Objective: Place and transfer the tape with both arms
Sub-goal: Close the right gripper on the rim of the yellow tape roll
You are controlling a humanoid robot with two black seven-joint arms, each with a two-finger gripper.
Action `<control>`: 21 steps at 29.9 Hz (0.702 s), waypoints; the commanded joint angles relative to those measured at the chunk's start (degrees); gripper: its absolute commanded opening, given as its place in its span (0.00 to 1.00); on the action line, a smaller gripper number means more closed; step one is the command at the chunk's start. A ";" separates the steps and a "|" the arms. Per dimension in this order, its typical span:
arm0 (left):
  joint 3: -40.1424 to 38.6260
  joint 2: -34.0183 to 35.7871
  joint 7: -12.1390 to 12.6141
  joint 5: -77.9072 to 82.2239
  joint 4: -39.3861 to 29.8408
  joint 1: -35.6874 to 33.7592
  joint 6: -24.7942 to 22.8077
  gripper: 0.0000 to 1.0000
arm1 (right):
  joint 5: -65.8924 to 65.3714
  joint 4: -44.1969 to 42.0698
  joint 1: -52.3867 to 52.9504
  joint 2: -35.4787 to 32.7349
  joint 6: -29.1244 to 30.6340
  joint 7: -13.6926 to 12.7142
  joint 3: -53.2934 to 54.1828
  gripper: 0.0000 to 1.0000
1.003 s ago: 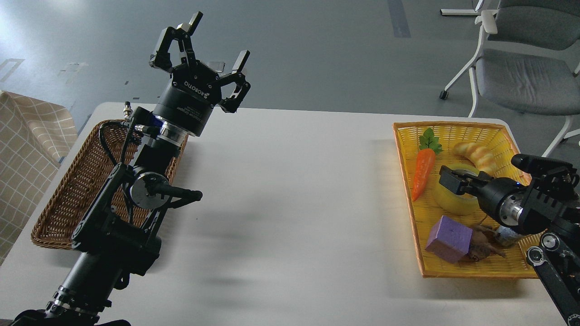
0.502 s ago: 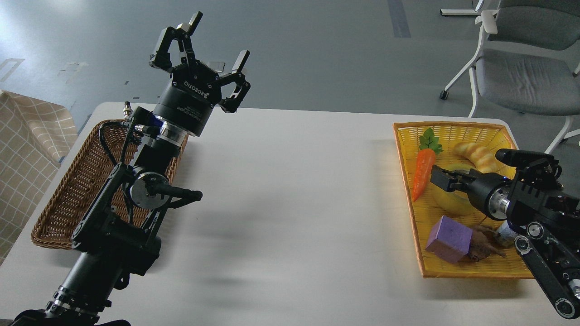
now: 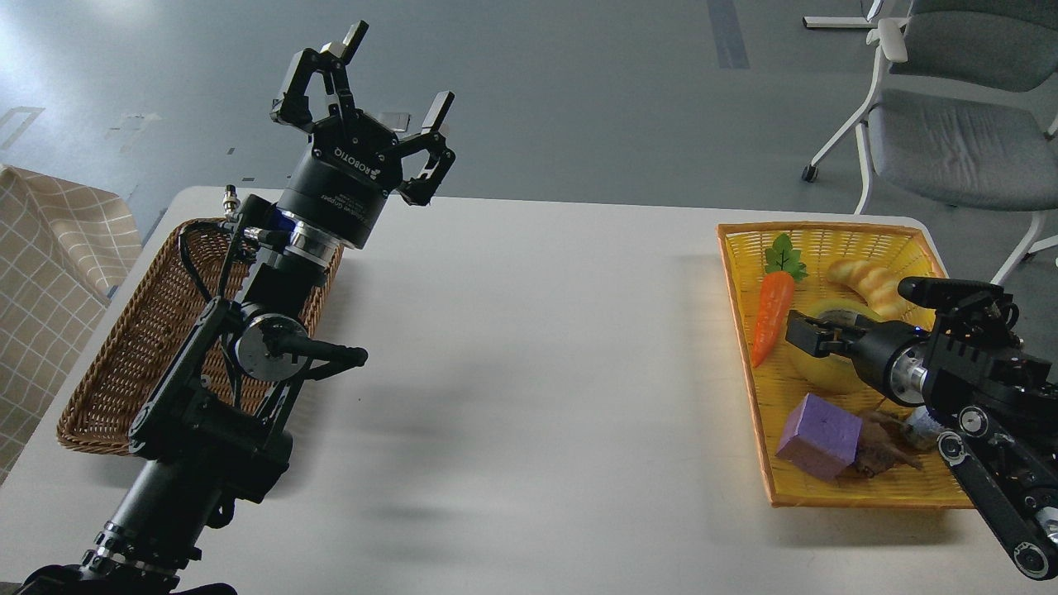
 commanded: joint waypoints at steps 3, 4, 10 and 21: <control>0.00 0.02 0.00 0.00 0.00 0.00 0.00 0.98 | 0.00 -0.76 -0.09 0.26 0.00 0.00 -0.01 0.93; 0.00 0.02 0.00 0.00 0.00 0.00 0.00 0.98 | 0.00 -0.76 -0.09 0.34 0.00 0.00 -0.01 0.93; -0.09 0.02 0.00 0.00 0.00 0.00 0.00 0.98 | 0.00 -1.72 -0.09 0.34 0.00 0.08 -0.45 0.82; 0.00 0.02 0.00 0.00 0.00 -0.09 0.00 0.98 | 0.00 -2.25 0.96 0.52 0.00 0.17 -2.39 0.79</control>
